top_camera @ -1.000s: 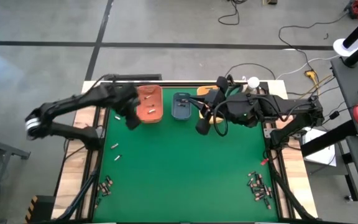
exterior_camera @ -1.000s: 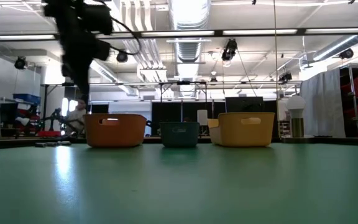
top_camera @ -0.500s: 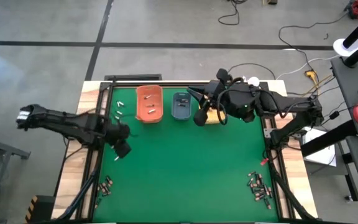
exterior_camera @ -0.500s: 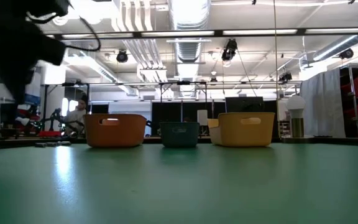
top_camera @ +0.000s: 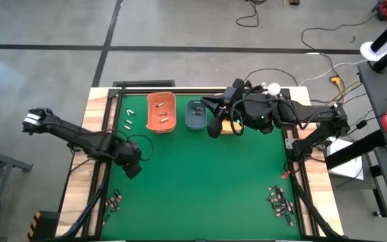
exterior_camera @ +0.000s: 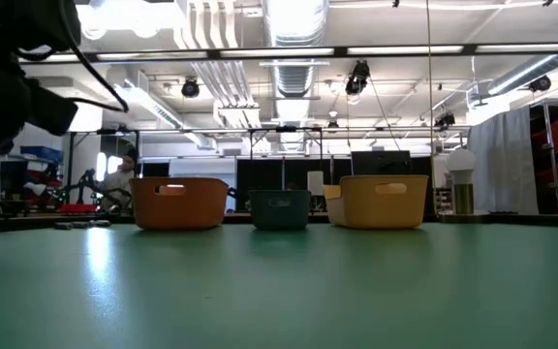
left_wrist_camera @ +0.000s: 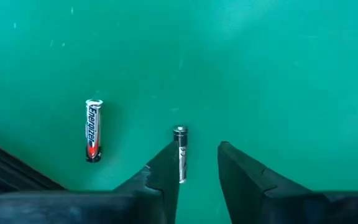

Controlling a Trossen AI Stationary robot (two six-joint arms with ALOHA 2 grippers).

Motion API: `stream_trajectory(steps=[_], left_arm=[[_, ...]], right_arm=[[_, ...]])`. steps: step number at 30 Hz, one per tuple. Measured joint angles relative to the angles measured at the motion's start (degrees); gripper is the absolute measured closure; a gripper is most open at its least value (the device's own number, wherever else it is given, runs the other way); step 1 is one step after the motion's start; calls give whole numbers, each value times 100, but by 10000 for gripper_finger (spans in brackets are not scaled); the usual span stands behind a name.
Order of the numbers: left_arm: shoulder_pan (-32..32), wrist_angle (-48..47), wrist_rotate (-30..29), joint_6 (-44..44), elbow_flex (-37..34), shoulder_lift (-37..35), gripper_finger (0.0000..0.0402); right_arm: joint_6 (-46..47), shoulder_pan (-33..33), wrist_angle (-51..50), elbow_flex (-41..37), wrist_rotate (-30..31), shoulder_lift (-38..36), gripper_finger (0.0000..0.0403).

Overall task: Sort batteries
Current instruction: Put the silver battery into the orange bin

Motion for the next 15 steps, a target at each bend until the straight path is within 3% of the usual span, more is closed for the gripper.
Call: stream_trajectory(steps=[6,15], left_arm=[[0,62,199,-3,-74,737,278],[-2,627,549,42,-71,1549,280]], right_arm=[[18,0,-1,-2,0,0,364],[6,0,-2,-4,0,0,364]])
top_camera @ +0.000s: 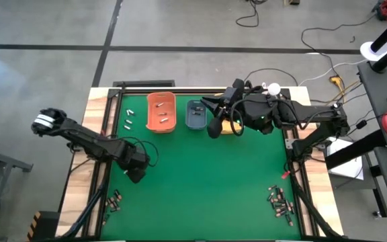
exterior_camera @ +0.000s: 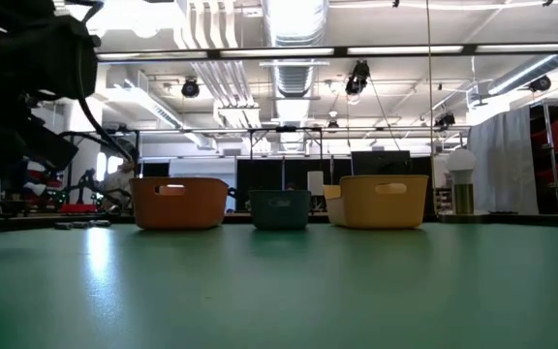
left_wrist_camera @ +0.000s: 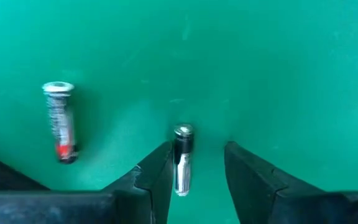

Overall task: Sort batteries
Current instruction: Put the silver battery into the orange bin

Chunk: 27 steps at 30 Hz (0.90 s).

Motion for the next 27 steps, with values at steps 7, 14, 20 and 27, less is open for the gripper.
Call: stream_trajectory(steps=[7,14,20,27], left_arm=[[-55,56,16,170,35,396,289],[-68,113,-269,422,34,414,378],[-70,124,-409,598,30,405,380],[-27,-209,-1285,1302,648,259,393]], right_arm=[[-138,-2,-6,0,0,0,364],[-153,-4,-12,-3,2,0,364],[-153,-4,-9,-7,2,0,364],[-368,-4,-7,9,4,-11,364]])
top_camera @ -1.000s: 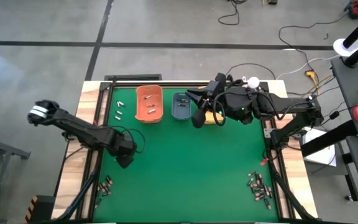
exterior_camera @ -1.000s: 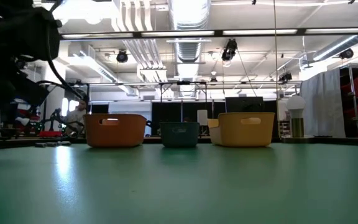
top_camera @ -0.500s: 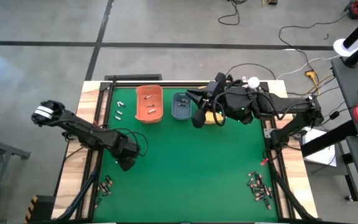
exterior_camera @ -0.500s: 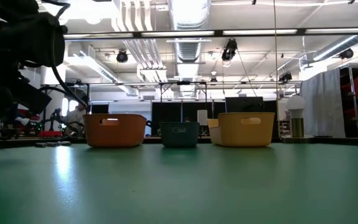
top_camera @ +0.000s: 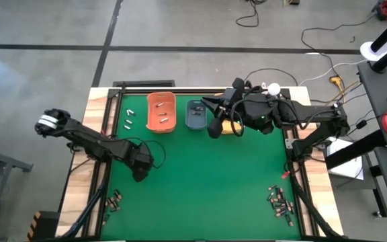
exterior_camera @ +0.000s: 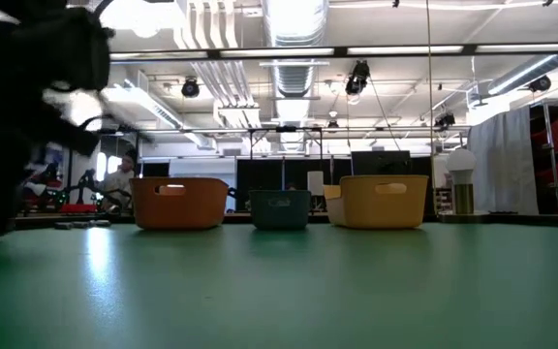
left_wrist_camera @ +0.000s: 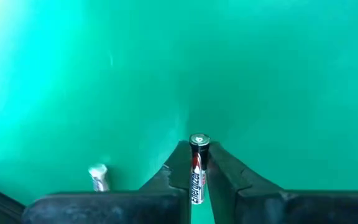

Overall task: Sort batteries
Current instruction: Put the silver battery into the orange bin

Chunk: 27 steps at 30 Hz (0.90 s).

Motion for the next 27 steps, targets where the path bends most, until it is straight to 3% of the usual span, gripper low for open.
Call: stream_trajectory(steps=[6,11,18,23,27], left_arm=[[384,-333,-367,792,846,-213,395],[1071,-821,-810,2012,1835,-343,396],[3119,-716,-355,3710,2806,-230,397],[4614,-901,-262,4505,3410,546,397],[5182,-834,-217,5145,3749,1295,397]], right_arm=[[-67,4,-52,6,-1,0,364],[-24,5,-236,8,-8,-9,364],[-20,95,-607,13,-22,-10,364],[120,163,-1040,127,-27,-80,364],[463,170,-1441,259,-19,-187,364]])
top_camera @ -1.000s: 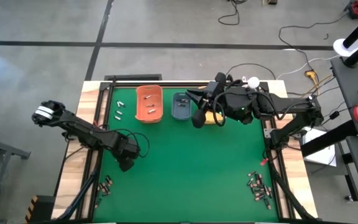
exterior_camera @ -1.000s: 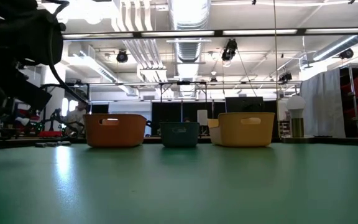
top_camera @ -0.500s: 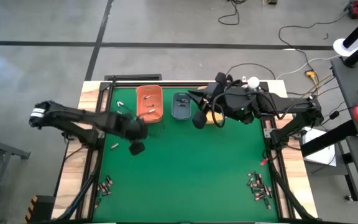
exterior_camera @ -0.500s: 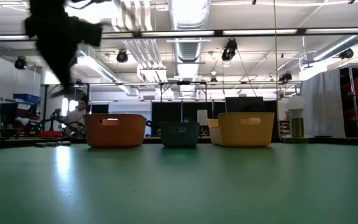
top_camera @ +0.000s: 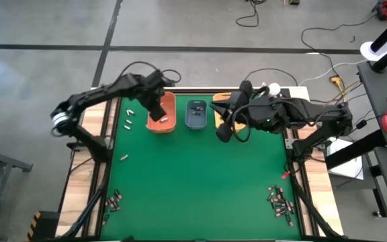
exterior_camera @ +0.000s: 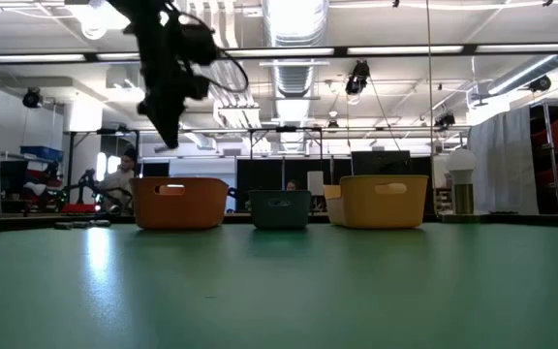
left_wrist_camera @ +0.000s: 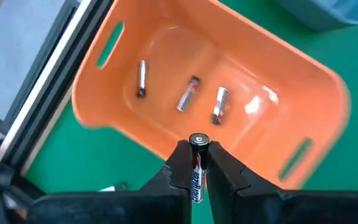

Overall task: Sort batteries
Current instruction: Put the silver battery into the orange bin

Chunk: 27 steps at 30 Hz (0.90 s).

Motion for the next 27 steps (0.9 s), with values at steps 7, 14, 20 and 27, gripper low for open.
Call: stream_trajectory(steps=[7,14,20,27], left_arm=[[297,444,160,641,142,1012,397],[441,1049,194,662,157,1712,397],[467,1140,135,617,249,2140,397],[466,1180,148,560,259,2392,397]], right_arm=[[265,50,-242,7,-1,-175,364],[204,48,-244,1,0,-189,364],[216,48,-241,1,2,-218,364],[272,48,-238,1,2,-228,364]])
